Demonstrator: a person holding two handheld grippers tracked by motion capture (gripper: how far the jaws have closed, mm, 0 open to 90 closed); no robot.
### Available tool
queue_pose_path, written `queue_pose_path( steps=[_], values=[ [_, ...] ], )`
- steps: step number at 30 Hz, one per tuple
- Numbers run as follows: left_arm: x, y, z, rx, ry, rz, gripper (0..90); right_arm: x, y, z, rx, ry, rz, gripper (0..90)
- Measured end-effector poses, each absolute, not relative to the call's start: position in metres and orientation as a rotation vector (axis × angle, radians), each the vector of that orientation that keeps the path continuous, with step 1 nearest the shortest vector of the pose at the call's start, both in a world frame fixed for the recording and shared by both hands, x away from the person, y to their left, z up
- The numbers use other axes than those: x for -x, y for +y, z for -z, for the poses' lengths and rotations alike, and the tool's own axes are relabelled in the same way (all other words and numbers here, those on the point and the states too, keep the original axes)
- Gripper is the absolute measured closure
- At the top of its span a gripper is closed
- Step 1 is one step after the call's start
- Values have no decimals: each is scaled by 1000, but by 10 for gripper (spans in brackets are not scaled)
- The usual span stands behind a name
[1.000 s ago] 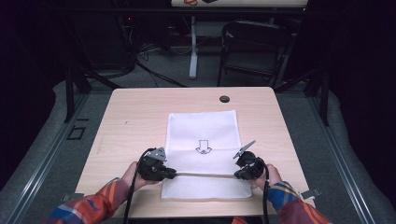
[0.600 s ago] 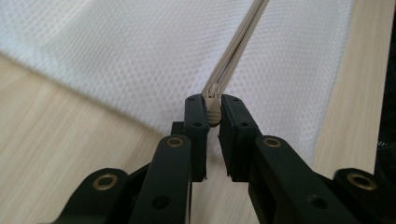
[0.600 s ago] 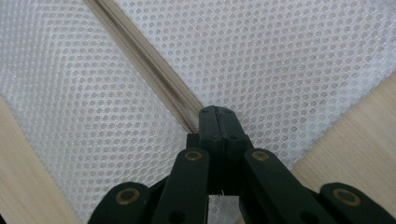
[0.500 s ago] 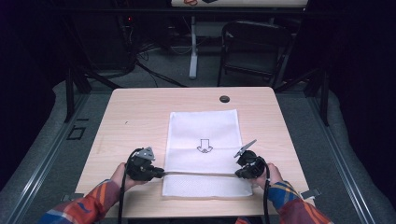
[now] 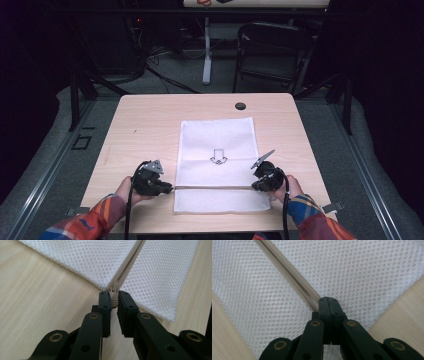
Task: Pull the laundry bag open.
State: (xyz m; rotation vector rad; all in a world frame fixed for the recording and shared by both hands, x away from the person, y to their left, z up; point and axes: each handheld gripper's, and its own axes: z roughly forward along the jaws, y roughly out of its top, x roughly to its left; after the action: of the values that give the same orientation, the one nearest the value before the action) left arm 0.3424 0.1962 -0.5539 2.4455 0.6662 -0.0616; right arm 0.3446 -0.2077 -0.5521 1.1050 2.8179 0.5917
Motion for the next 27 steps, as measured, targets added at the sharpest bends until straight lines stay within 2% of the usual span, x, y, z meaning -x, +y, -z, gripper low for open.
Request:
queue_pose_path(
  steps=[2,3,4,5,7,10,13,14,15,16,18,20,21,24,27],
  values=[
    [-342,196,554,-2448,668,58,809,-344,-207,552,-1080,2824,-578,900],
    [-342,196,554,-2446,673,56,801,-344,-207,551,-1095,2828,-588,870],
    [-343,196,554,-2441,684,52,792,-343,-206,551,-1112,2812,-629,798],
    [-344,197,553,-2433,702,54,711,-343,-207,547,-1086,2820,-603,765],
    [-345,199,550,-2414,706,62,649,-342,-207,542,-1055,2800,-618,694],
    [-344,202,543,-2396,744,20,476,-341,-213,531,-1088,2733,-681,529],
    [-344,206,536,-2401,784,-34,358,-340,-223,522,-1124,2676,-707,386],
    [-344,208,534,-2408,794,-47,271,-339,-227,519,-1146,2661,-702,329],
    [-343,210,532,-2410,807,-87,226,-339,-231,518,-1178,2637,-717,281],
    [-342,212,529,-2421,817,-132,214,-338,-237,516,-1195,2617,-711,249],
    [-343,219,525,-2392,871,-130,144,-338,-250,516,-1259,2559,-729,132],
    [-344,228,522,-2362,939,-180,128,-338,-265,516,-1328,2517,-701,85],
    [-345,231,521,-2356,956,-184,94,-337,-276,516,-1378,2472,-717,64],
    [-347,239,523,-2331,1011,-201,75,-336,-290,518,-1423,2421,-704,0],
    [-352,243,526,-2323,1038,-213,60,-338,-299,522,-1468,2389,-697,0]
  ],
)
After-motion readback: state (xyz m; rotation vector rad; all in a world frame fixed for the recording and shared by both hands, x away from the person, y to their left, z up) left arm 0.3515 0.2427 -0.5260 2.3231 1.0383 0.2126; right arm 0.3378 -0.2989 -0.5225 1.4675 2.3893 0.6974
